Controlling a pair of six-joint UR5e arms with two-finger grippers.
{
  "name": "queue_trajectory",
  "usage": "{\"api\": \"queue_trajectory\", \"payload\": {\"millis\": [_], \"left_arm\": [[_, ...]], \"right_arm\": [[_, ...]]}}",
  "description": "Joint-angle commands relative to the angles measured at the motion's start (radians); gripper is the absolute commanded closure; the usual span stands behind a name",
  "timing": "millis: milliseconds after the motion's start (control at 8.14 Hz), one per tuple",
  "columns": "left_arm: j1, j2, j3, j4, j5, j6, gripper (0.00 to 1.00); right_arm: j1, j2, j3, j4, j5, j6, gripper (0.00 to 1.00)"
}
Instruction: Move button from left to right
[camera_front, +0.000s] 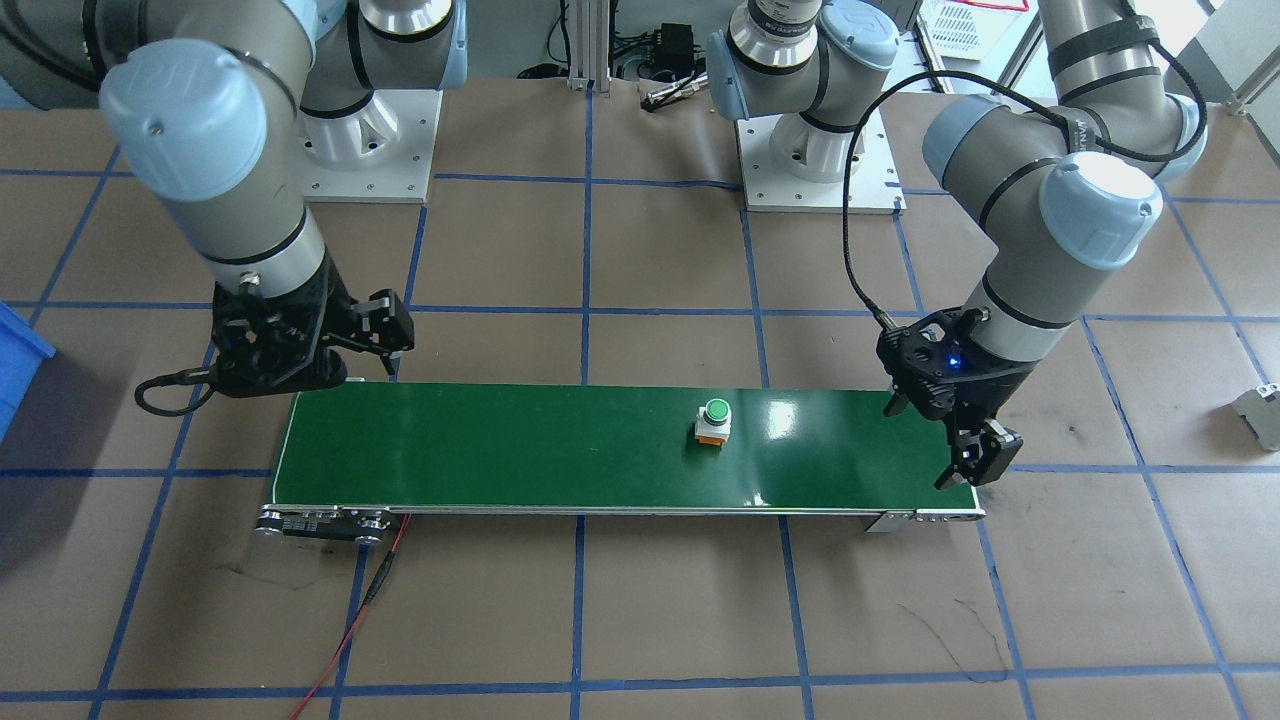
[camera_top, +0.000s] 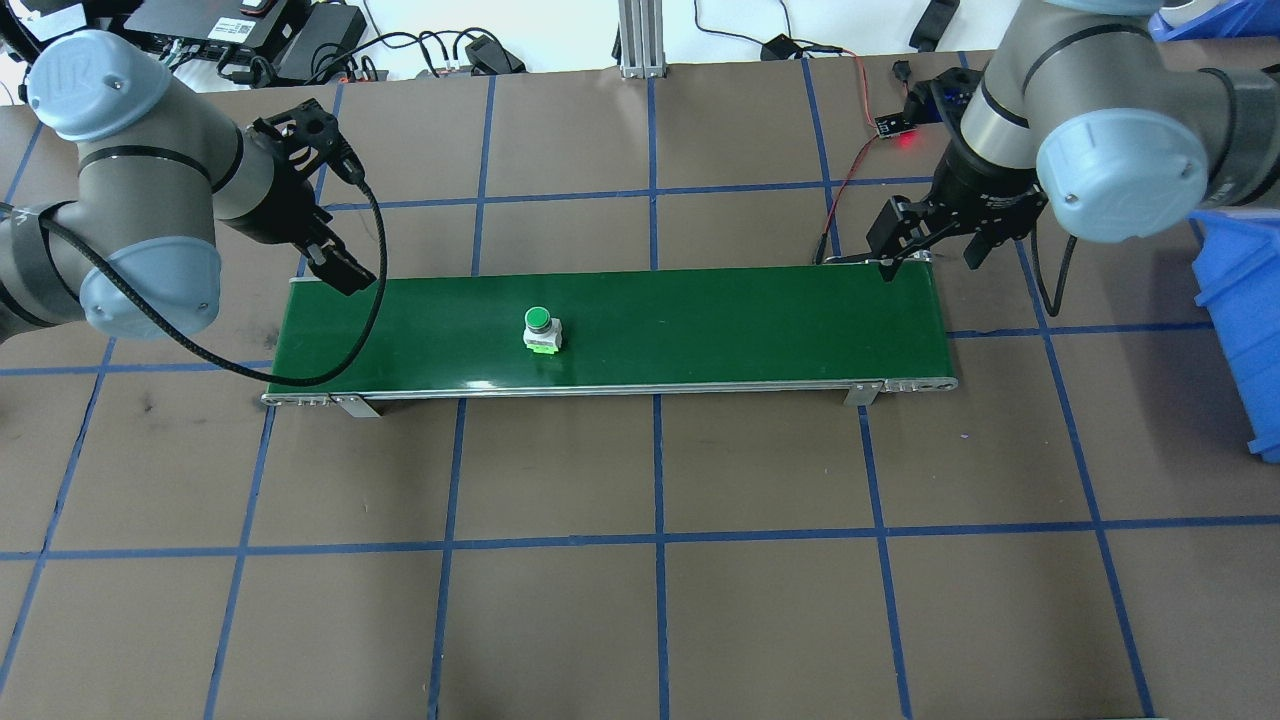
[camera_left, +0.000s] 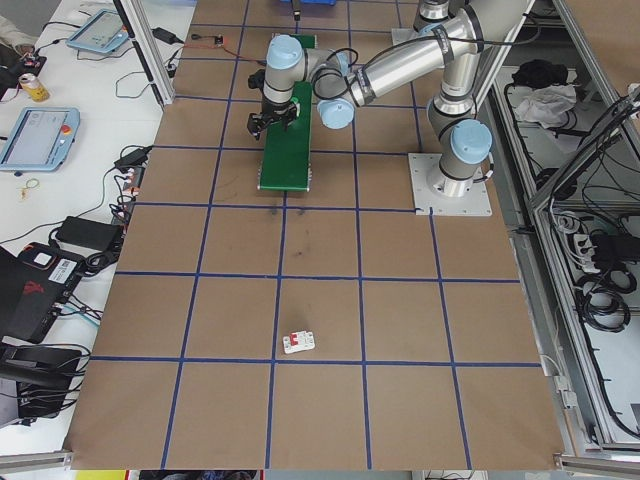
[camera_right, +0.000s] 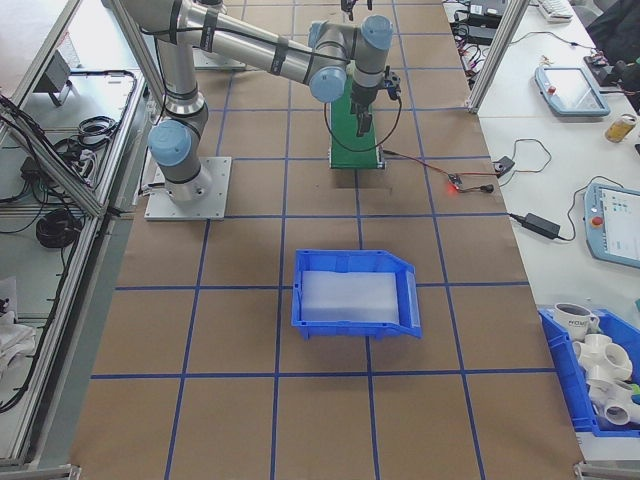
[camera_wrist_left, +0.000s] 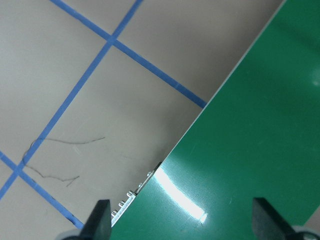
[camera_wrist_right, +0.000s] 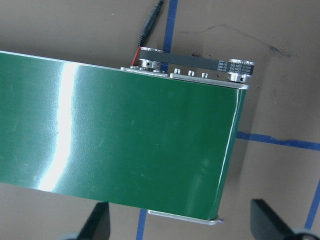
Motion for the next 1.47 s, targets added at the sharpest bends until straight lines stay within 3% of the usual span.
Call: {"api": "queue_trajectory", "payload": {"millis": [0, 246, 492, 615, 983, 1352], "left_arm": [[-0.063, 0.027, 0.122, -0.158, 0.053, -0.381, 0.00], [-0.070, 0.056, 0.283, -0.415, 0.068, -0.585, 0.00], [-0.080, 0.067, 0.420, -0.618, 0.062, -0.828, 0.00], [-0.103, 0.084, 0.454, -0.714, 0.065, -0.917, 0.00], [-0.246, 0.115, 0.453, -0.743, 0.065, -1.164, 0.00], [-0.251, 0.196, 0.448, -0.738, 0.071, -1.160, 0.00]], "right_arm": [[-0.051, 0.042, 0.034, -0.047, 0.038, -0.024, 0.04], [-0.051, 0.035, 0.057, -0.058, 0.074, 0.049, 0.04], [-0.050, 0.032, 0.064, -0.060, 0.220, 0.025, 0.05], [-0.050, 0.033, 0.064, -0.061, 0.236, -0.043, 0.05], [-0.050, 0.036, 0.064, -0.061, 0.227, -0.056, 0.04], [-0.050, 0.036, 0.064, -0.063, 0.231, -0.050, 0.04]]}}
